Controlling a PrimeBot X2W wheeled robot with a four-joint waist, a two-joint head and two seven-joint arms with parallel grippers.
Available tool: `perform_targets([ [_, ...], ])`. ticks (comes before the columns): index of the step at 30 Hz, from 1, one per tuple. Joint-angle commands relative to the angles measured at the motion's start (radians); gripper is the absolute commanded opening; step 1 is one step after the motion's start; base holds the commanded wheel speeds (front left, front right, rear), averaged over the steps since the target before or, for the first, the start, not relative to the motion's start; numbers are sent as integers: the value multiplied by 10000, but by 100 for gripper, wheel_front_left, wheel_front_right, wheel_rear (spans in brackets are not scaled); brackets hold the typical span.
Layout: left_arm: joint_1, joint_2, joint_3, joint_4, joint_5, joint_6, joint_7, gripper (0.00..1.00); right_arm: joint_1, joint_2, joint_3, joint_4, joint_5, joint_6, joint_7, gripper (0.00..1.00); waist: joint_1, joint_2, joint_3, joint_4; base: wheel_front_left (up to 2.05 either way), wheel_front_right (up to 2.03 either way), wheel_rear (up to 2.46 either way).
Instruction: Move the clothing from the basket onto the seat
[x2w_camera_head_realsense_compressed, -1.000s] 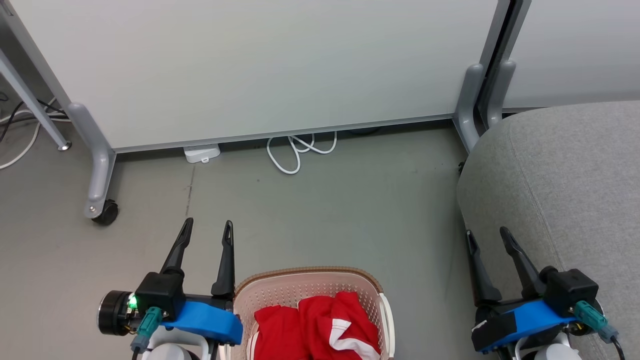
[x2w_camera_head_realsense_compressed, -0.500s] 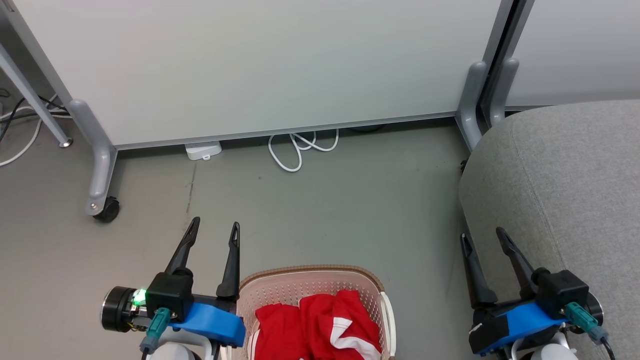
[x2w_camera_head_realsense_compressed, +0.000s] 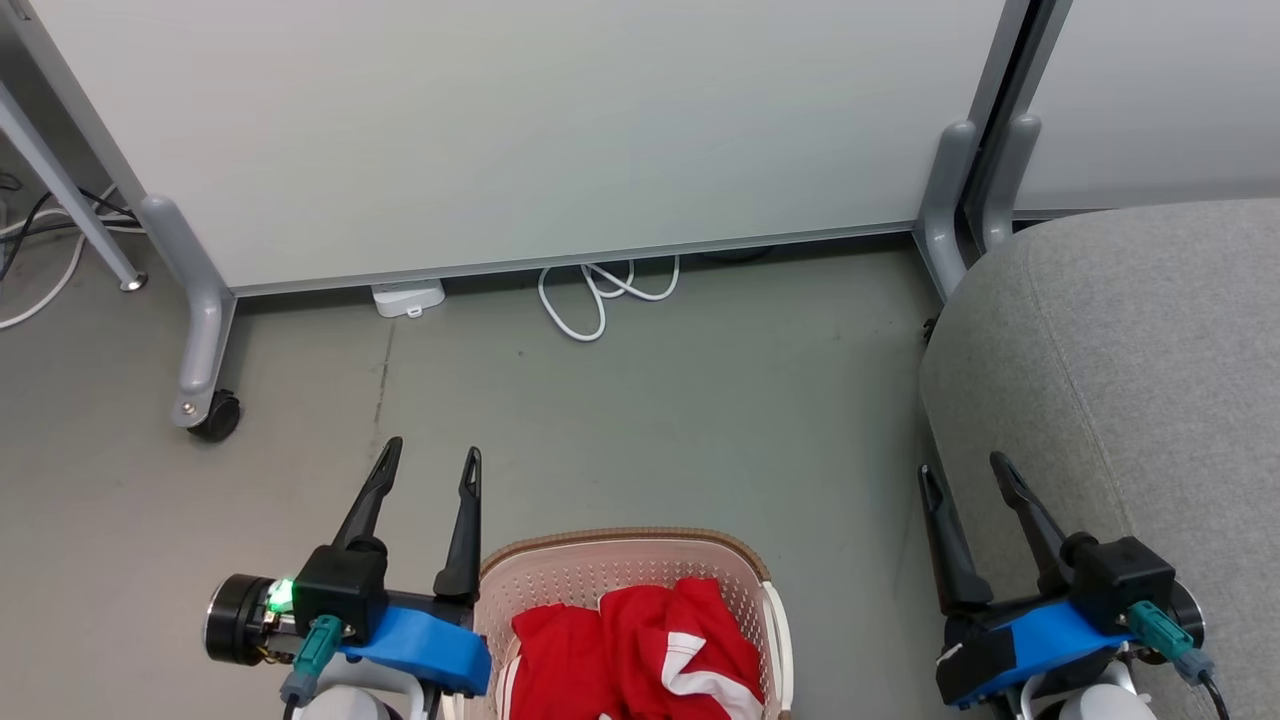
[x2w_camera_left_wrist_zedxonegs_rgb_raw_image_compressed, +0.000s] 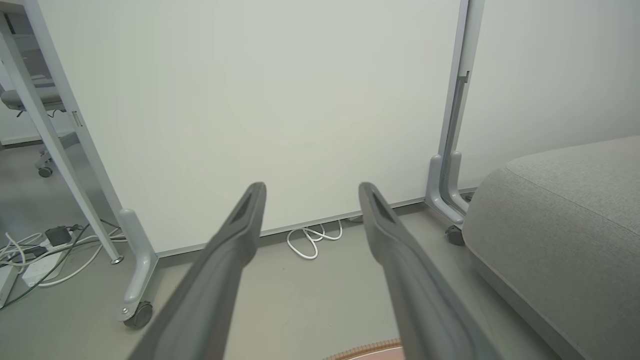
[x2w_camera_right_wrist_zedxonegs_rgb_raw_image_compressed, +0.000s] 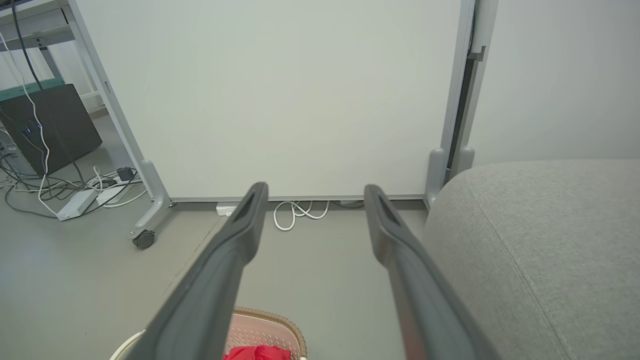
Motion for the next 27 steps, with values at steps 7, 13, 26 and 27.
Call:
perform_targets([
  [7,-636,-14,-259,264,217,-117,-52,100,-353,-58,-24,-103,-27,4,-59,100,-1,0,467,-23,0,0,0],
  [13,-1434,290,-962,1028,357,-224,-51,100,-700,-57,30,-207,27,4,-58,100,-1,0,1183,-168,0,0,0],
  [26,-3222,1236,-3484,2708,128,-237,-51,100,-1790,-54,121,-425,157,4,-52,100,-1,0,3145,-701,0,0,0],
  [27,-3344,1321,-3739,2860,81,-238,-52,100,-1874,-54,148,-455,181,4,-52,100,-1,0,3304,-747,0,0,0],
])
